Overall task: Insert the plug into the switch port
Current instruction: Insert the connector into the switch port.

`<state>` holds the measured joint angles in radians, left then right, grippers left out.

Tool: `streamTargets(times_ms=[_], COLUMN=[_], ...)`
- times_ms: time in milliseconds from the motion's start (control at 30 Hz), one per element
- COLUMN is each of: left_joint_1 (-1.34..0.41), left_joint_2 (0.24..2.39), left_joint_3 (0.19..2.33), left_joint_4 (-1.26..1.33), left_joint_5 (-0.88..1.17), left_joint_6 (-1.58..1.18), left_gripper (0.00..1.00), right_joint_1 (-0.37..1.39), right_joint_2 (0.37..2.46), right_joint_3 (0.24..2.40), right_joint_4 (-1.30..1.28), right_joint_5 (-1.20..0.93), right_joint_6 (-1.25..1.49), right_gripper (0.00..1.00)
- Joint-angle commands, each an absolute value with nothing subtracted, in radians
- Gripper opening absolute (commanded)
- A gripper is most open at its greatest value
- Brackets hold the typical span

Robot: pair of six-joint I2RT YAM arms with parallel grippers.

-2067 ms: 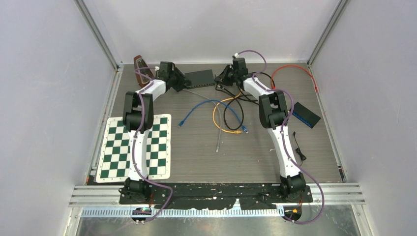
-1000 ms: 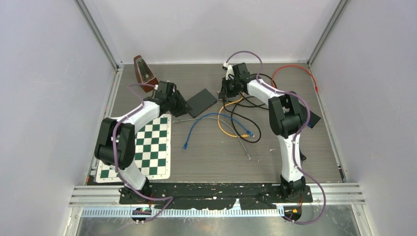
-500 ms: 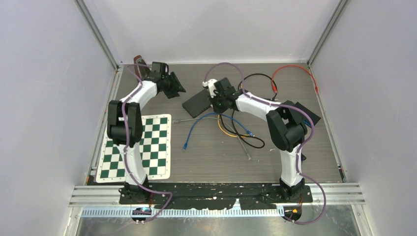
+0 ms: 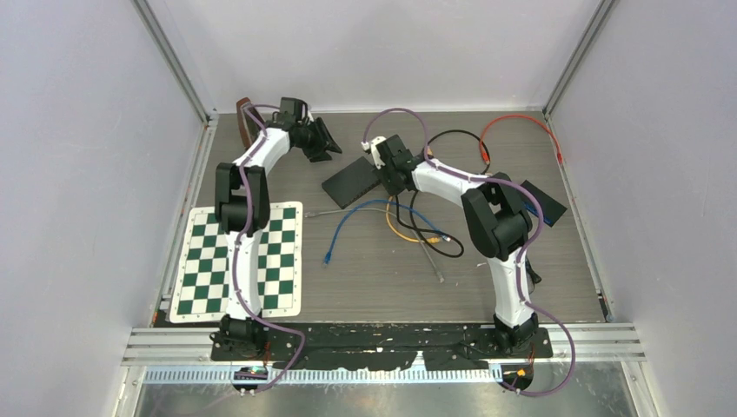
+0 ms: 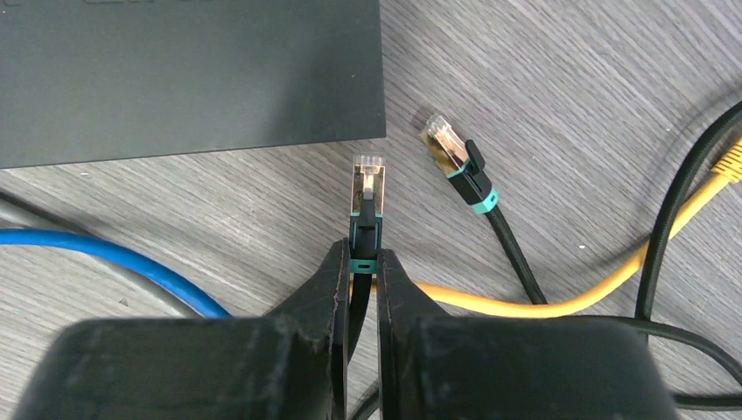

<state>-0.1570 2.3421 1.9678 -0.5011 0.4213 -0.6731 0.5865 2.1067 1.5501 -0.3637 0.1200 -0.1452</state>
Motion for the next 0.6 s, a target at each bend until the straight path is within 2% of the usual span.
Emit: streamTargets(times_ms=[0,300,567], left_joint_1=[-0.159,-0.183,-0.202], left_joint_2=[2.371,2.419,2.365], left_joint_3=[2.002,2.007,1.872], left_joint_4=[-0.502,-0.546,-0.545], left_joint_5=[0.504,0.619,0.687], left_joint_6=[-0.682,-0.669,-0.601], left_gripper=[0.46,0.46,0.45], right_joint_1=[0.588,0.611,0.618], right_joint_2=[2.138,2.125,2.039], right_joint_3=[1.620,1.551,1.379], right_joint_4=[-0.392,-0.270,-0.030], right_joint_5=[0.102,0.068,-0.033], right_joint_6=[-0.161,-0.133,-0.154], right_gripper=[0.05,0.05,0.05])
